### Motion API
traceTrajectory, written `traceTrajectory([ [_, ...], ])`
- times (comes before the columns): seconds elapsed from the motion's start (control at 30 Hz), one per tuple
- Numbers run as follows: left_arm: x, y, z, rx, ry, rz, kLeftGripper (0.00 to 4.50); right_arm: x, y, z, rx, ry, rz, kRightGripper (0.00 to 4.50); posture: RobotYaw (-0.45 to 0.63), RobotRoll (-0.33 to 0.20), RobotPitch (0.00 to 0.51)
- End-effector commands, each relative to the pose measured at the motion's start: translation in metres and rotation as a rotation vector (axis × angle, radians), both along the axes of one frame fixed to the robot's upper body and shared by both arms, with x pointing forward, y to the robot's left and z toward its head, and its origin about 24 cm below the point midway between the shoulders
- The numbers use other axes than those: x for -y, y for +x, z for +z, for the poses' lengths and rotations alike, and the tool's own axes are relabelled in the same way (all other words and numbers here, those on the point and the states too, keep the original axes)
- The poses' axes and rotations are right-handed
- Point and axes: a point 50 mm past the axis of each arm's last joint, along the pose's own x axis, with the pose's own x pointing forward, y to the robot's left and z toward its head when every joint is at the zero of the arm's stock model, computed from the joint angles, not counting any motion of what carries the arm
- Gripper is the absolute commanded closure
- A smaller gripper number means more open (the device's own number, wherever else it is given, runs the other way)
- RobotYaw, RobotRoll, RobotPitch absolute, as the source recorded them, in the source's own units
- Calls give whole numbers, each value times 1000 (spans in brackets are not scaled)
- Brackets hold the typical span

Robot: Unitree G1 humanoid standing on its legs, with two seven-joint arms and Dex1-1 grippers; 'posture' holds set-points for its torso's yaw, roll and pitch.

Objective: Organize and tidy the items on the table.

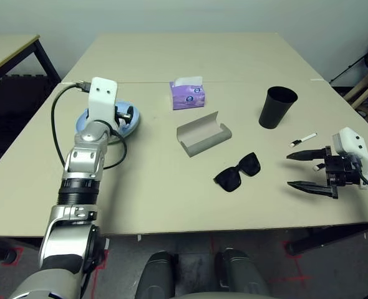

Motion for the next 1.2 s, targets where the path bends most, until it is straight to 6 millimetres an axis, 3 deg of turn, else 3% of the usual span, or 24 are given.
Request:
traceTrajectory([
  [0.03, 14, -17, 7, -42, -95, -194, 16, 2, 1, 3, 6, -10, 1, 0, -11, 0, 42],
  [0.5, 28, -58, 28, -249, -96, -615, 16, -1, 6, 7, 21, -14, 9, 0, -4, 0, 40],
  [0.87, 31, -80, 4, -265, 162, -802, 16, -3, 7, 6, 26, -10, 13, 0, -5, 0, 31],
  [1.2, 34, -97, -6, -208, 159, -945, 16, -1, 8, 9, 25, -23, 4, 0, -3, 0, 24],
])
